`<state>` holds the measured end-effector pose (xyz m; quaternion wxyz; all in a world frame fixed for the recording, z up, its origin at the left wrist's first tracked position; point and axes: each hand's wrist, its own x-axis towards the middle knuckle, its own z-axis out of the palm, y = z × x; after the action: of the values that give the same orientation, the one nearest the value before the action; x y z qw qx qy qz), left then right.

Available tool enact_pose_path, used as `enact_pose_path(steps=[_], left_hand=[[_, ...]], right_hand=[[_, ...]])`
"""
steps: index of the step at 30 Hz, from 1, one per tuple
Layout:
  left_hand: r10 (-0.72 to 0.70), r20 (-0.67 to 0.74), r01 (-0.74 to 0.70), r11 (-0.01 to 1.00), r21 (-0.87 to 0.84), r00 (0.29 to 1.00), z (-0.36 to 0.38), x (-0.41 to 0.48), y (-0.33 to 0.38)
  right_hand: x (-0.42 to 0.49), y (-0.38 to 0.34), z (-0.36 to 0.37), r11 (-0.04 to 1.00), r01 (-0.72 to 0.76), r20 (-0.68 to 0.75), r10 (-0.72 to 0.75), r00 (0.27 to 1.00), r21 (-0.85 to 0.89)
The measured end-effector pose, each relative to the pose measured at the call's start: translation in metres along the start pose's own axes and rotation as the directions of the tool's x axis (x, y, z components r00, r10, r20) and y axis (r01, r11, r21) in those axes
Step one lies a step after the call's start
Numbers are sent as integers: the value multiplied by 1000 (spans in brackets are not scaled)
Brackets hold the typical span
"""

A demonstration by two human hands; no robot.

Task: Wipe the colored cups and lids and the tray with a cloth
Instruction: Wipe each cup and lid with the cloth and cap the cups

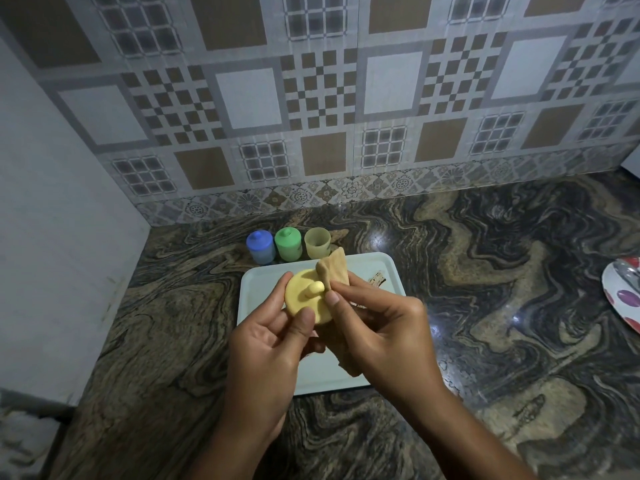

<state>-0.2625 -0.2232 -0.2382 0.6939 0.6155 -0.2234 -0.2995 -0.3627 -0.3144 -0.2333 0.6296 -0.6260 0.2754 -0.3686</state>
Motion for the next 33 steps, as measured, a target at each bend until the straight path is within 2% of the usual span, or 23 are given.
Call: enact_pose_path(steps=[3,6,12,16,20,25,30,33], left_hand=[[-95,28,97,990,-99,995,-2,1,4],[-134,-87,116,976,-184,987,1,2,3],[-94,-62,84,985,-149,994,5,0,5],[-90,-4,88,983,-160,996,-2,0,7],[-132,-69,112,964,-241,989,1,2,5],[-115,-64,101,976,-194,991,2,1,2],[-60,-29,56,991,-121,998,2,-3,0],[-78,-61,68,987,-142,995,3,0,0]], right_hand=[[5,-2,-5,999,-6,-66,4,998,-40],[7,-3,-3,999,-19,-50,18,999,-26],[1,-2,-2,997,-55,-27,56,998,46],[6,-2,-4,998,-57,-95,58,994,14],[9,-5,-4,996,-73,-58,76,995,43],[-1,-5,0,998,-23,2,23,1000,52],[4,-7,-5,999,-37,-53,36,998,-28],[7,-6,-5,997,-79,-69,79,994,0]])
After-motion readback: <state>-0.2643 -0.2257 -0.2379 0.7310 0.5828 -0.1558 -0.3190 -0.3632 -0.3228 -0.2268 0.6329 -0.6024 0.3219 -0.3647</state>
